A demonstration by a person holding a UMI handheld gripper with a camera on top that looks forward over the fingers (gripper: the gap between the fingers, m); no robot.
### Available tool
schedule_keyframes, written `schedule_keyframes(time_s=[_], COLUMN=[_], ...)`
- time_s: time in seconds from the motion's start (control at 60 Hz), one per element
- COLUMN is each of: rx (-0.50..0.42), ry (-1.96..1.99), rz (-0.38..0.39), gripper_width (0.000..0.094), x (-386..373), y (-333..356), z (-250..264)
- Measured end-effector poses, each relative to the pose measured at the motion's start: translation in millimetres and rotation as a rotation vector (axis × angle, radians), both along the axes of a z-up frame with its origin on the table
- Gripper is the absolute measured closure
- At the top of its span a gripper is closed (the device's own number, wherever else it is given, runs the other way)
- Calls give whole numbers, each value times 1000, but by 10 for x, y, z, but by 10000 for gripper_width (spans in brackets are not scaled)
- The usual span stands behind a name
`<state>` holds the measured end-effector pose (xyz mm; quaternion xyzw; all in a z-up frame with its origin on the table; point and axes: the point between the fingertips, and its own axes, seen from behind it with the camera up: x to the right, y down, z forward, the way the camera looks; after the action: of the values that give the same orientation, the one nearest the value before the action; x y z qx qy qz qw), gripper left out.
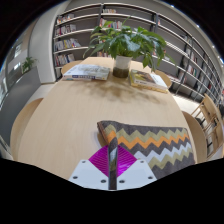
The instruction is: Fold towel
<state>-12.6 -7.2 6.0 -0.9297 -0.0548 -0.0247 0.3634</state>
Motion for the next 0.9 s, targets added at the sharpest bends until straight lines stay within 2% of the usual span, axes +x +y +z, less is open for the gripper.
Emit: schedule_keyframes(time_s=[0.133,0.267,0.333,0.417,0.45,0.5,0.567,0.617,0.65,0.767,0.9], rx=[77,147,155,121,93,48,10,10,24,76,145], ry=[-49,-81,-98,-104,-107,-117,-153,-168,-163,-111,-70], rz=[30,11,-2,-16,-22,-27,-44,-49,-53,-70,-57], gripper_width=[868,868,867,850,806,646,528,393,337,237,225], x=[466,1202,1574,2026,2148,2353,2621,2723,2748,2661,2392], y=[81,181,215,214,188,139,87,73,1,-133,-323], z=[620,1129,1181,1050,904,704,569,511,574,792,1264])
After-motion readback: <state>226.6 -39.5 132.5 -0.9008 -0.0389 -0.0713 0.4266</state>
